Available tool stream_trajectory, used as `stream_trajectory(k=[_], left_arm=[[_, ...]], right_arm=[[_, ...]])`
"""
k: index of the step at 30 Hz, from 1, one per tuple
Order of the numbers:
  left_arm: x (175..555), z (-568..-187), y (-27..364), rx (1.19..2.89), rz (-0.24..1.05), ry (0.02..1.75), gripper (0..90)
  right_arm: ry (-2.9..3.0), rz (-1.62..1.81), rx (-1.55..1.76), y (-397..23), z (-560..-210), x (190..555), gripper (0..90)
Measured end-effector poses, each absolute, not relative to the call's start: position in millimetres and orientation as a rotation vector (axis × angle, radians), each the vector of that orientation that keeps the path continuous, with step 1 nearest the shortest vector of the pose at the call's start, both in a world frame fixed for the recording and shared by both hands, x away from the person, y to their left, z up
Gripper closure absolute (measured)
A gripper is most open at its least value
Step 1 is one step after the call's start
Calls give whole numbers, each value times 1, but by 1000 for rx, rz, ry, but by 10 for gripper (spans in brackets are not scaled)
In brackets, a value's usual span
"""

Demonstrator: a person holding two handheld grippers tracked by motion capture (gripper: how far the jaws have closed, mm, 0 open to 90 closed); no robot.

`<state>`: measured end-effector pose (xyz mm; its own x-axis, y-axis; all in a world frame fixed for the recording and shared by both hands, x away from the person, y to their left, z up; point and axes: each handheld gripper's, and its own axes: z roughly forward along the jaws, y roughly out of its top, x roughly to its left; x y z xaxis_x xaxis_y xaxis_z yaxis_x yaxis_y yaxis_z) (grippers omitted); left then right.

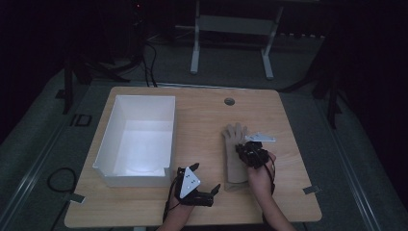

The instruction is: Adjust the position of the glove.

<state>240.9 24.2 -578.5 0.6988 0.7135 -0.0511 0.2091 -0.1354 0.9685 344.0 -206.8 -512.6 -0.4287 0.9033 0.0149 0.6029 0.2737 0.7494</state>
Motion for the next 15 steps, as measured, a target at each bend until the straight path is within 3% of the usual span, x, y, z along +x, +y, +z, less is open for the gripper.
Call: stream_trajectory(k=[15], left_arm=[[241, -578, 24, 1690, 515, 749, 2]], right_arm=[[2188, 970, 1400, -208, -532, 340, 815]])
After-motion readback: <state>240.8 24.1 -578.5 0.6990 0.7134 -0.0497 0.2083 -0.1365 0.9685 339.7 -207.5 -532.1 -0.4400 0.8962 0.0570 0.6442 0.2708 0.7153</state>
